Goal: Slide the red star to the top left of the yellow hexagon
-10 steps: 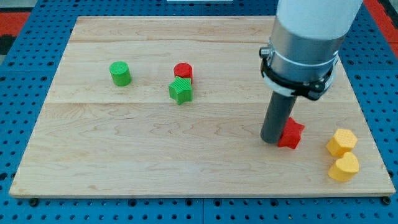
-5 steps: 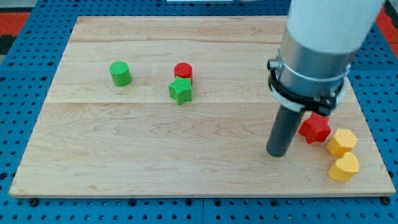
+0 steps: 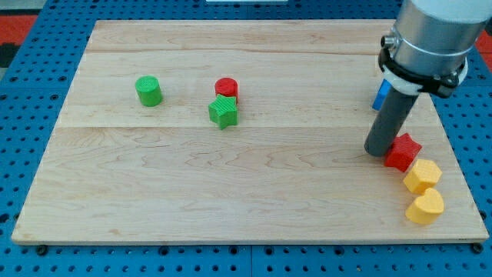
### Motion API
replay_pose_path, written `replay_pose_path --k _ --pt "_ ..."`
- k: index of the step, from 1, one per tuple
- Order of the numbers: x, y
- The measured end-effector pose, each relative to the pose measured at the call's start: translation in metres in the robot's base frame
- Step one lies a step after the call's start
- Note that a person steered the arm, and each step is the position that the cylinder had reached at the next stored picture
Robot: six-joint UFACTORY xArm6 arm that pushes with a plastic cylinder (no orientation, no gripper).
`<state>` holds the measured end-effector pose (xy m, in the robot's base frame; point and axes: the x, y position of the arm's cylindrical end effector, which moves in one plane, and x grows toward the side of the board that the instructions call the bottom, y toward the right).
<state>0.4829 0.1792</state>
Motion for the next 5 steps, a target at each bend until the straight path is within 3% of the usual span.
replay_pose_path --k 2,3,5 --pt "-0.034 -0.002" --pt "-0.017 -0.038" --pt "0.112 -0.047"
